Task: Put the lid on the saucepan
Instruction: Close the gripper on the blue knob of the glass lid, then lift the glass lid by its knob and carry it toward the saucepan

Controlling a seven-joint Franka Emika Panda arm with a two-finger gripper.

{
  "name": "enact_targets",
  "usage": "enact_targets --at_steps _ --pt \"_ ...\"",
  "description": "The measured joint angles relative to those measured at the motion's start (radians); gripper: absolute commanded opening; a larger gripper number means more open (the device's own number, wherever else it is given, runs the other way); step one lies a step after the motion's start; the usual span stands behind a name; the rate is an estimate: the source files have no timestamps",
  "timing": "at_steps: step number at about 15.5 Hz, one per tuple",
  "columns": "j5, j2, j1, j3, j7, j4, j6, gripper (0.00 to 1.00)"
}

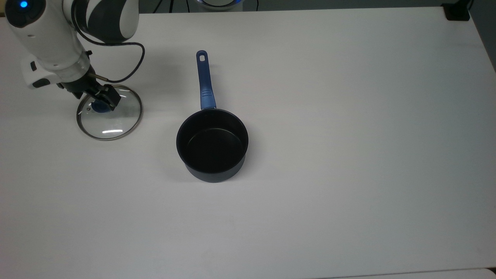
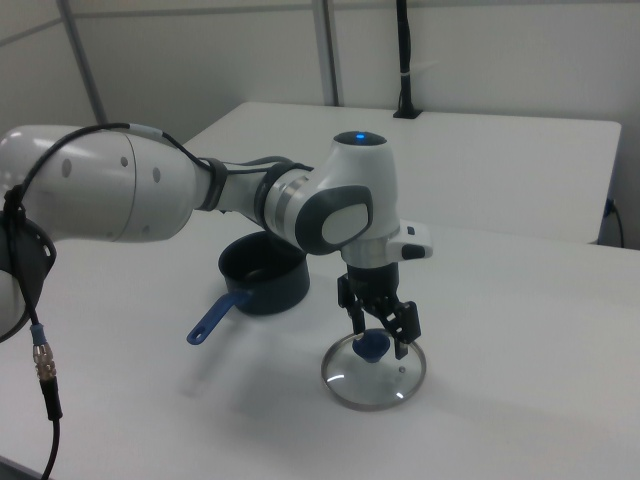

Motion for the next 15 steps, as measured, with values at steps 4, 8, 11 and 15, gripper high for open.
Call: enact_targets --at_steps 4,8,11,15 --pt "0.0 0.005 0.0 0.0 0.0 -0.01 0.023 0.83" --pt "0.0 0.005 0.0 0.002 0.0 -0.011 0.023 0.62" --pt "0.0 0.005 0.0 0.004 -0.012 -0.011 0.014 0.56" --pt "0.0 -0.001 0.001 0.01 -0.019 -0.009 -0.034 0.46"
